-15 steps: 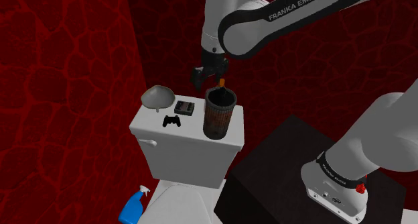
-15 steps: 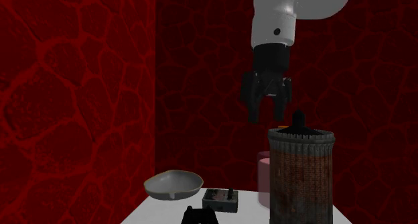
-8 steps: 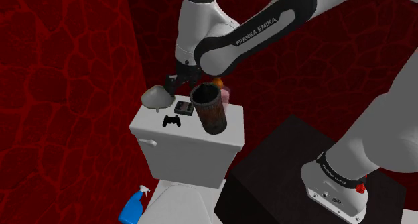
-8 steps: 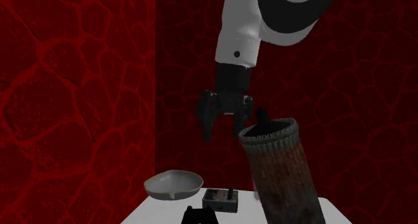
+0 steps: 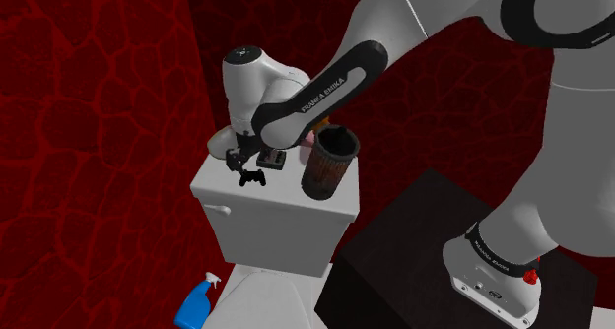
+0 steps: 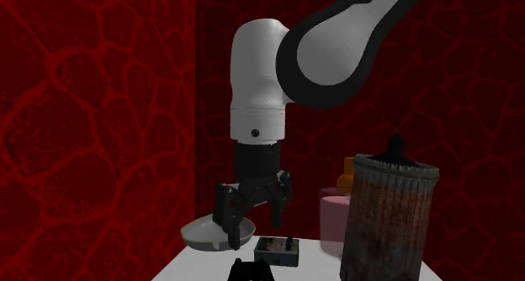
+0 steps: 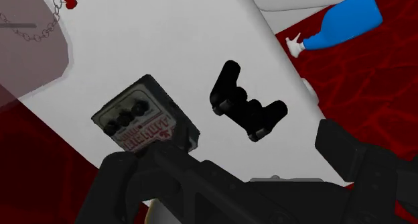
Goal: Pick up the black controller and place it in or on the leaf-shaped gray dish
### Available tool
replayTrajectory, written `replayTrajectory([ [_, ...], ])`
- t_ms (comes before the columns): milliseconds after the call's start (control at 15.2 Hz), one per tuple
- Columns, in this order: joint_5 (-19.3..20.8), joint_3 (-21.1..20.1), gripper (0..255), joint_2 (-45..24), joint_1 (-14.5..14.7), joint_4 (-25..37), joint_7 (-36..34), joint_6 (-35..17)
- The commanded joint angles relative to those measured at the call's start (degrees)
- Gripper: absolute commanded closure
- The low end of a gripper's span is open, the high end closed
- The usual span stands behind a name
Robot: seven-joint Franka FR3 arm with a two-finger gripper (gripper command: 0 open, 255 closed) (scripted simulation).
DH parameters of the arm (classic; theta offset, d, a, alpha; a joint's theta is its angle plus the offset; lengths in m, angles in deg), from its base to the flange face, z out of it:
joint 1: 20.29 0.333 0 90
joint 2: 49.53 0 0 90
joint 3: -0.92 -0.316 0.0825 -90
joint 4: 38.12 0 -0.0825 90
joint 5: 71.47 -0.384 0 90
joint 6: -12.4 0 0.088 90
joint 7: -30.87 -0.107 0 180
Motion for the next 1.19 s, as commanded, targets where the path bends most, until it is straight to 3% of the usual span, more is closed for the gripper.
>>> replayTrajectory([
  [0, 1.55, 0.66, 0, -4.58, 1.98, 4.48, -1.27, 0.45],
  [528, 3.40, 2.23, 0, -10.03, 3.13, 6.73, -2.39, -2.60],
  [1056, 3.52, 2.33, 0, -10.38, 3.17, 6.84, -2.46, -2.85],
  [1122, 3.63, 2.43, 255, -10.33, 2.98, 6.29, -2.41, -3.37],
])
